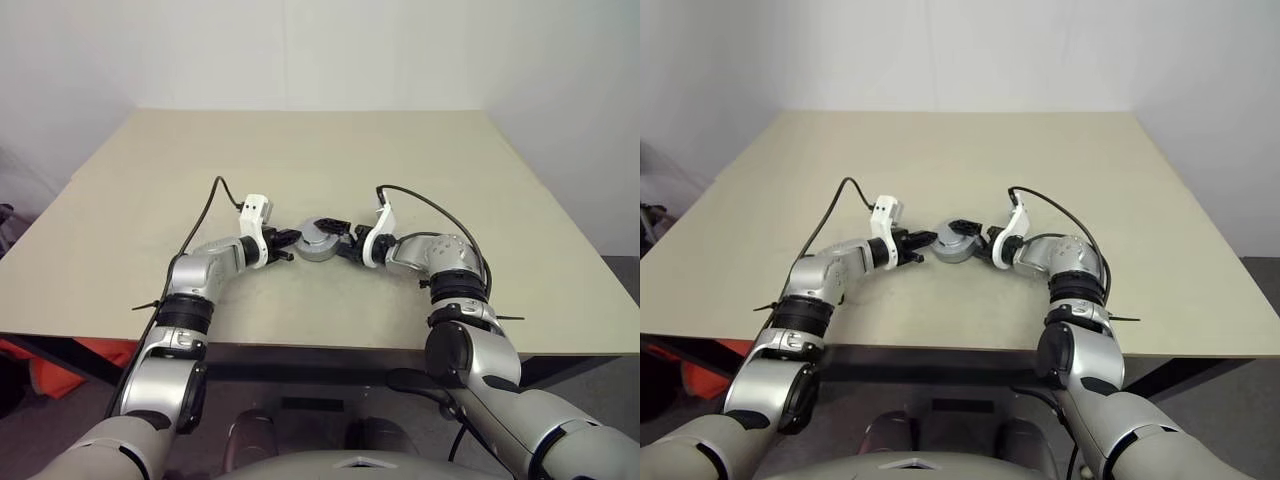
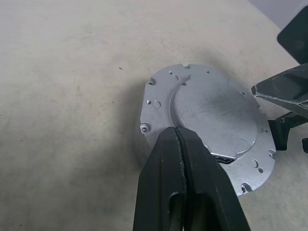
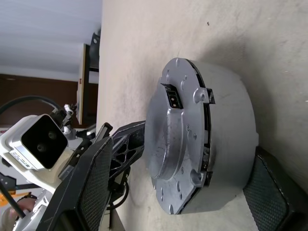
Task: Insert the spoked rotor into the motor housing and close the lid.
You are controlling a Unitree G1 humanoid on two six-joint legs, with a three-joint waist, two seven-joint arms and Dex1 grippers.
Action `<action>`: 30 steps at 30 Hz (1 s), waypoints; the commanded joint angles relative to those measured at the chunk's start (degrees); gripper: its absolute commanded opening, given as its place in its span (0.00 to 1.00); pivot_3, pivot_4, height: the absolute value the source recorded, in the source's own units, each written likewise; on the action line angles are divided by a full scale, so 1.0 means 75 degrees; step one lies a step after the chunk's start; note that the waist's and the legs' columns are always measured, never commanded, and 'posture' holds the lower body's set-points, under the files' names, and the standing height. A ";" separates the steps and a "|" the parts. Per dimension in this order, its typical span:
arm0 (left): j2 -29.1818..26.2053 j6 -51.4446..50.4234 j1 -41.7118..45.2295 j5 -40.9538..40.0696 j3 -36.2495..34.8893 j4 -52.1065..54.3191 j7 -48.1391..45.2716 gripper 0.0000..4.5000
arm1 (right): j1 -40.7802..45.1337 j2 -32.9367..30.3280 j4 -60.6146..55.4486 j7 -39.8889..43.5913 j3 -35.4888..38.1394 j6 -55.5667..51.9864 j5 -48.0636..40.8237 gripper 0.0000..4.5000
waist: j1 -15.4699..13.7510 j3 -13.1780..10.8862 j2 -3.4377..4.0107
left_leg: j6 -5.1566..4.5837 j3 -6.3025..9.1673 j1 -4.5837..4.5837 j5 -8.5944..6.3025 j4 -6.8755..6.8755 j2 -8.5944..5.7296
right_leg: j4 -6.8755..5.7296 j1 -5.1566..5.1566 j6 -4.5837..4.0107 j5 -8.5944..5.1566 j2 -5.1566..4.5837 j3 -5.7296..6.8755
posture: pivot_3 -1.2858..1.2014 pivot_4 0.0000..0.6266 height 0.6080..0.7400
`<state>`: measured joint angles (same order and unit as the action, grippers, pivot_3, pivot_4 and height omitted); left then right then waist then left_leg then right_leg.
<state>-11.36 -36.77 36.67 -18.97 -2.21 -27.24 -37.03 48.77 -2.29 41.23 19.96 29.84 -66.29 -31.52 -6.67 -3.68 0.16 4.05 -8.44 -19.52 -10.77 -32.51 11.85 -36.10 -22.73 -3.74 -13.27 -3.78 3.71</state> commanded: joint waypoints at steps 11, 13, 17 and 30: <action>0.0013 0.0025 -0.0018 0.0056 0.0153 0.0097 -0.0020 0.00 | 0.0265 0.0239 0.0216 0.0119 -0.0381 0.0347 -0.0219 0.46 | -0.0021 0.0001 0.0003 | -0.0017 -0.0001 -0.0049 -0.0010 0.0026 -0.0001 | 0.0051 -0.0026 -0.0014 0.0013 0.0005 0.0009 | 0.52 0.00 1.00; 0.0005 0.0063 0.0004 0.0061 0.0151 0.0052 -0.0034 0.00 | 0.0287 0.0218 0.0258 0.0111 -0.0416 0.0405 -0.0182 0.46 | -0.0022 0.0001 0.0003 | -0.0016 0.0000 -0.0048 -0.0009 0.0026 0.0000 | 0.0051 -0.0026 -0.0014 0.0013 0.0005 0.0010 | 0.52 0.00 1.00; 0.0039 0.0168 0.0017 -0.0008 0.0013 0.0073 0.0048 0.00 | 0.0365 0.0174 0.0426 -0.0065 -0.0242 0.0531 -0.0220 0.46 | -0.0021 0.0001 0.0003 | -0.0015 -0.0001 -0.0045 -0.0008 0.0025 0.0001 | 0.0050 -0.0026 -0.0013 0.0013 0.0005 0.0010 | 0.52 0.00 1.00; 0.0067 -0.0011 -0.0702 -0.1795 -0.2491 0.1178 0.0970 0.00 | 0.1073 0.0437 0.0599 -0.1365 0.1632 0.0570 -0.1873 0.46 | 0.0056 -0.0004 0.0008 | -0.0025 0.0001 -0.0090 -0.0014 0.0022 0.0001 | 0.0053 -0.0085 -0.0015 0.0018 0.0010 0.0017 | 0.52 0.00 1.00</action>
<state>-10.61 -36.36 31.65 -29.41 -18.36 -21.97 -30.76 52.91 0.34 48.22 9.84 39.69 -62.22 -40.34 -6.25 -3.71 0.22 3.83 -8.44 -20.22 -10.90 -32.34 11.86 -35.67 -23.39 -3.85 -13.14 -3.70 3.84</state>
